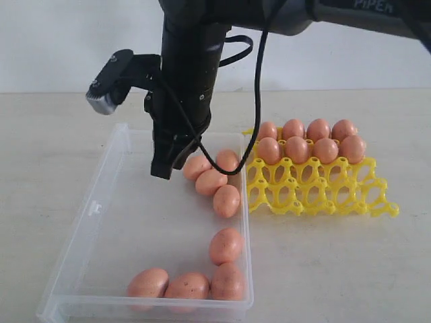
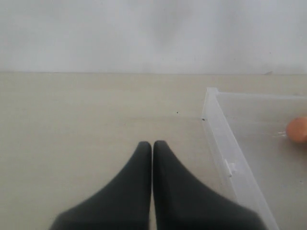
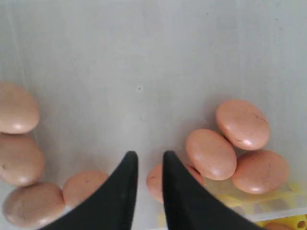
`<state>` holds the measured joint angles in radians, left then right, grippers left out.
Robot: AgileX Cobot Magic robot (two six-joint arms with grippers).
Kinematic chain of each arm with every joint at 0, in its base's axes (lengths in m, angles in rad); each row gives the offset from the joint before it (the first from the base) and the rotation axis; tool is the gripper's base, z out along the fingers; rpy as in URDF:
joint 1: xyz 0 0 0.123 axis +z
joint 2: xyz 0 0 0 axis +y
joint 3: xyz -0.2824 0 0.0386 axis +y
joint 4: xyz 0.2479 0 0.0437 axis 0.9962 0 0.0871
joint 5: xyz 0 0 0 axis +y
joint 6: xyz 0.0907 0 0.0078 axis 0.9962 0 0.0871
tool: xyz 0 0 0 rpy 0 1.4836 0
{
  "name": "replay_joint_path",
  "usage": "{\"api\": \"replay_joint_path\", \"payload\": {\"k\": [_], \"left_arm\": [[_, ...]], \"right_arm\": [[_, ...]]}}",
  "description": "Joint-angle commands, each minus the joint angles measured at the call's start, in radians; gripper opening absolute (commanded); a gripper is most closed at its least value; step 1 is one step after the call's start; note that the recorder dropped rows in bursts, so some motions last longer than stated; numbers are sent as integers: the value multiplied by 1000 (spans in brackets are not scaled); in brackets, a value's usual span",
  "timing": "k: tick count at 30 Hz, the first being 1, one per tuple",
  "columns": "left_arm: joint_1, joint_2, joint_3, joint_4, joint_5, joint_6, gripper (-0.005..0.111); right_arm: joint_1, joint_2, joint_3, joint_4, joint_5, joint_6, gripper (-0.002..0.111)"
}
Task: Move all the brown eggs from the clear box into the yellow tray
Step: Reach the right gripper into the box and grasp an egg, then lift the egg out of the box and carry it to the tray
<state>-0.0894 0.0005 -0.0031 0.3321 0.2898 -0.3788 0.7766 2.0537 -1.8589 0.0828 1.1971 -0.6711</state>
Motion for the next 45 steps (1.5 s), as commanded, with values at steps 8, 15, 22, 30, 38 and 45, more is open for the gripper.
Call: {"api": "replay_joint_path", "payload": {"k": [8,15,22,30,38,45], "left_arm": [[-2,-1,3,0,2,-7,1],[-2,-1,3,0,2,-7,1],[-2,-1,3,0,2,-7,1],[-2,-1,3,0,2,-7,1],[-2,-1,3,0,2,-7,1],[-2,-1,3,0,2,-7,1]], "right_arm": [[-10,141,-2,-185,-26,-91,58],[-24,190,-2,-271,-103,-65,58],[-70,227,-2,-275,-176,-34,58],[-87,271,-2,-267,-200,21,58],[-96,260,-19,-267,-228,304,1],[-69,157,-72,-129,-280,512,1]]}}
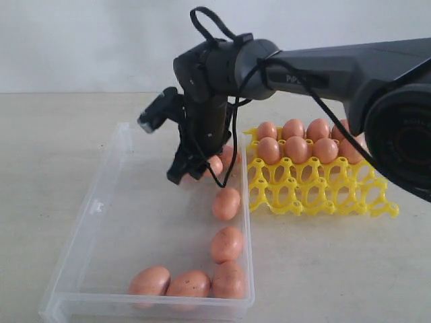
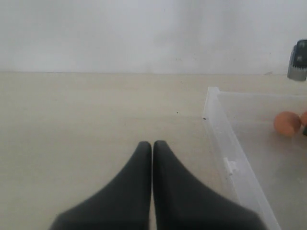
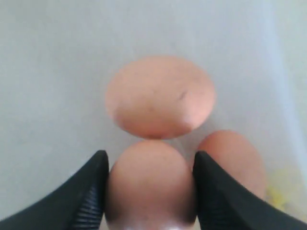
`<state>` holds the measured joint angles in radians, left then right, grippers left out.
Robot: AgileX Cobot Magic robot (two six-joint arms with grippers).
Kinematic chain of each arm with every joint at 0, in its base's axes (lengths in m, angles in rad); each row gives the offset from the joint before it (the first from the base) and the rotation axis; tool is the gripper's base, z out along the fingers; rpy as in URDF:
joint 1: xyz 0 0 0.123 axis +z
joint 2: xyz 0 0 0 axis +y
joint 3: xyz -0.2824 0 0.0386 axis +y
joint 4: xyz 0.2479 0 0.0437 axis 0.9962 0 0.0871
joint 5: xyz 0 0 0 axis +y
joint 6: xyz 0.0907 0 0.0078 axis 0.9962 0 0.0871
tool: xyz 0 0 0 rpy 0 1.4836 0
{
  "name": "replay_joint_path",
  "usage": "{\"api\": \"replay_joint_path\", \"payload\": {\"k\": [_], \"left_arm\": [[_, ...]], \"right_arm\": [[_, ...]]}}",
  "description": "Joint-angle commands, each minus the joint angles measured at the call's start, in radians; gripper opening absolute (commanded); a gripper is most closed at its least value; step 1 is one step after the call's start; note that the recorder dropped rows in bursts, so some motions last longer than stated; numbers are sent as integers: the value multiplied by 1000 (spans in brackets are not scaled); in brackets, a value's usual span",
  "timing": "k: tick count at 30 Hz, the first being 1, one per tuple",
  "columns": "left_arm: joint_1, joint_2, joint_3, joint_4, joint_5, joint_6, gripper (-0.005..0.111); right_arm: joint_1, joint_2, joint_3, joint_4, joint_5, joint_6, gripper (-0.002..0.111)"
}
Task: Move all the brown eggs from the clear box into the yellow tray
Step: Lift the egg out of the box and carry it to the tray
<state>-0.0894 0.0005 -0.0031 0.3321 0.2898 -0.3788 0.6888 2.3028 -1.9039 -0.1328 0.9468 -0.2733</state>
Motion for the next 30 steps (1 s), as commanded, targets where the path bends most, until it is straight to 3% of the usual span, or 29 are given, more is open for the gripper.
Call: {"api": "replay_joint_path", "payload": {"k": [1,5,10,13,17,20,22,24,26,29,30], "left_arm": [[-2,-1,3,0,2,-7,1],[-2,-1,3,0,2,-7,1],[-2,-1,3,0,2,-7,1],[-2,-1,3,0,2,-7,1],[-2,-1,3,0,2,-7,1],[-2,-1,3,0,2,-7,1],[-2,-1,3,0,2,-7,1],[-2,-1,3,0,2,-7,1],[-2,-1,3,0,2,-7,1],[-2,-1,3,0,2,-7,1],[-2,-1,3,0,2,-7,1]], "right_arm": [[21,-118,-23,121,-45,156,1],[21,-245,122,276,-348,171,1],[30,-542,571,312,-962,174,1],[-14,-701,826,312,-1275,179,1],[-154,-799,1051,550,-1627,214,1],[-326,-785,1088,601,-1624,389,0],[-448,-757,1087,338,-1554,521,0],[-575,-713,1083,-184,-1571,678,0],[-678,-671,1055,-670,-1614,972,0],[-781,-610,1004,-1169,-1864,1462,0],[-801,-583,985,-1279,-1960,1508,0]]}}
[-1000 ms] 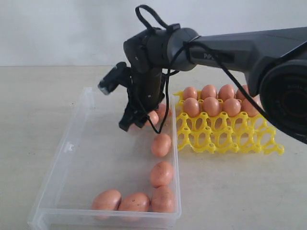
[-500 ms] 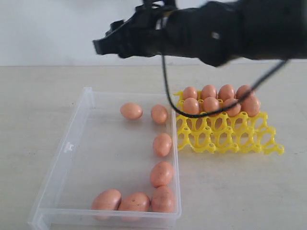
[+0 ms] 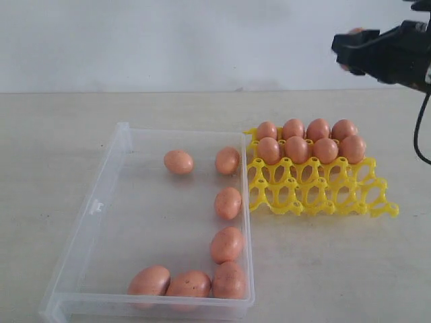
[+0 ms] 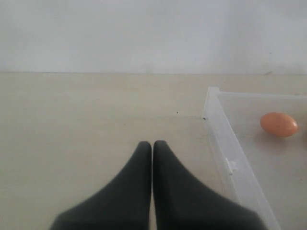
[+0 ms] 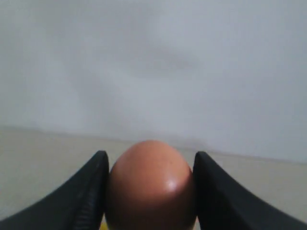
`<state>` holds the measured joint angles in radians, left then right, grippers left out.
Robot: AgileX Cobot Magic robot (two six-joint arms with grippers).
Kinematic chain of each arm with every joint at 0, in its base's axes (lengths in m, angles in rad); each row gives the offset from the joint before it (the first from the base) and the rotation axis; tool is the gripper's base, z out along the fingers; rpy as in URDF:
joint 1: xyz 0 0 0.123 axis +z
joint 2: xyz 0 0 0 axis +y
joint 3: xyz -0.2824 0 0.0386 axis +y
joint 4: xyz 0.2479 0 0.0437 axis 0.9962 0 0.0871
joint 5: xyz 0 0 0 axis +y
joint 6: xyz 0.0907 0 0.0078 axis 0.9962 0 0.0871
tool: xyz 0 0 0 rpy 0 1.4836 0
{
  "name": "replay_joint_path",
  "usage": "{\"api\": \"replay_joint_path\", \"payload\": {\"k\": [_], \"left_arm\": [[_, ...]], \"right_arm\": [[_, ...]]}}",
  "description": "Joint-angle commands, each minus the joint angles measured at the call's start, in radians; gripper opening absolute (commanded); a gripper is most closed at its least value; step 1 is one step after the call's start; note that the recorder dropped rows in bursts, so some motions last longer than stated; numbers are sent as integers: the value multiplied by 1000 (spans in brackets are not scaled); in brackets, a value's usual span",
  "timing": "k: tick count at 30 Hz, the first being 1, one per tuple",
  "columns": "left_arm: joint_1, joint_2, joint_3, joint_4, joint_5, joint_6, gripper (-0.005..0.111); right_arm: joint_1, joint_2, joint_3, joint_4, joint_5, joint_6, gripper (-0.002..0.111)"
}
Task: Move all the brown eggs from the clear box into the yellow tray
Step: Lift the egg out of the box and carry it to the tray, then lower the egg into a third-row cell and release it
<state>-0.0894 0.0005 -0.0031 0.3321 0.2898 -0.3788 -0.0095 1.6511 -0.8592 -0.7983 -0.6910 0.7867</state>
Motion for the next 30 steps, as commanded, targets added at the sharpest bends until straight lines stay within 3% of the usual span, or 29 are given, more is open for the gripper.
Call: {"api": "replay_joint_path", "payload": {"k": [1,3,6,10,21,30], "left_arm": [[-2,-1,3,0,2,-7,1],[-2,-1,3,0,2,-7,1],[-2,-1,3,0,2,-7,1],[-2,-1,3,0,2,-7,1],[-2,-1,3,0,2,-7,1],[-2,-1,3,0,2,-7,1]], "right_arm": [[-110,91,-72,-683,-407,480,0],[-109,144,-92,-807,-530,532,0],[-86,205,-91,-814,-530,496,0],[-31,260,-91,-688,-468,387,0],[98,285,-91,-586,-162,137,0],[133,324,-91,-422,-75,-42,0]]}}
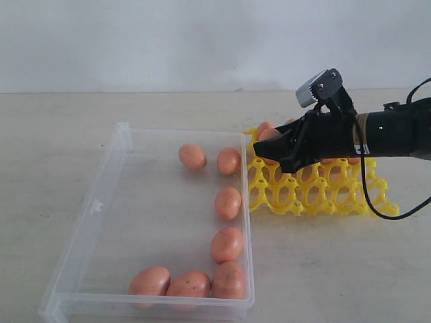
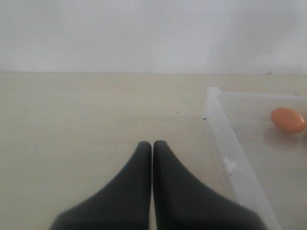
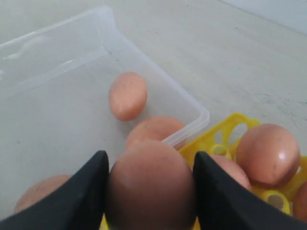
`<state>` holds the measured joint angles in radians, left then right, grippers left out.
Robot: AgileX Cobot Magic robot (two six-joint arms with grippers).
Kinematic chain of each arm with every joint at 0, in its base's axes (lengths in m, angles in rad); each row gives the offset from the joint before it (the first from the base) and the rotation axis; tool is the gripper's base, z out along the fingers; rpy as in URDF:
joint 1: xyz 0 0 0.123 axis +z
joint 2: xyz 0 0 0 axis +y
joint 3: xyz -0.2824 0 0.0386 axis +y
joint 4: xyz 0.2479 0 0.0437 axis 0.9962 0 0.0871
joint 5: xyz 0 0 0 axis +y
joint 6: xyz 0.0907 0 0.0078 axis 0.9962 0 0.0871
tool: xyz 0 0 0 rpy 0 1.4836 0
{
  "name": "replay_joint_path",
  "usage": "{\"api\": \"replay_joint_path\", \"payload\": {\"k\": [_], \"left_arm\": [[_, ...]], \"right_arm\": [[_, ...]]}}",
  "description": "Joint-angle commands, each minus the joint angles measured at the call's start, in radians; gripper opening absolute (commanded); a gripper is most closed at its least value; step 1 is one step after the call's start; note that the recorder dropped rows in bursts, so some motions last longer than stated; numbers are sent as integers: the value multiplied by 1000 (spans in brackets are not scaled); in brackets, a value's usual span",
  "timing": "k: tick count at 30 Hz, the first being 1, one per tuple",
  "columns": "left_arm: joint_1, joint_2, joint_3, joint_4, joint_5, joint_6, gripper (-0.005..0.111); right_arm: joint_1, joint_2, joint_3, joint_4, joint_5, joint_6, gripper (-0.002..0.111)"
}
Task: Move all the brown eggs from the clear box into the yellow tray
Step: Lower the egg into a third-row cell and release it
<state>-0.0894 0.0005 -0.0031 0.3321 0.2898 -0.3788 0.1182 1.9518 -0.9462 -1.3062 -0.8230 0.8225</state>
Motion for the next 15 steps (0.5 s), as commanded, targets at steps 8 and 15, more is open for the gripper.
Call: {"api": "replay_joint_path", "payload": {"k": [8,15], "left_arm": [[-2,-1,3,0,2,-7,1],[-2,-1,3,0,2,-7,1]], "right_arm": [[22,67,-4,92,40,-73,0],[22,73,-4,94,41,-72,0]]}}
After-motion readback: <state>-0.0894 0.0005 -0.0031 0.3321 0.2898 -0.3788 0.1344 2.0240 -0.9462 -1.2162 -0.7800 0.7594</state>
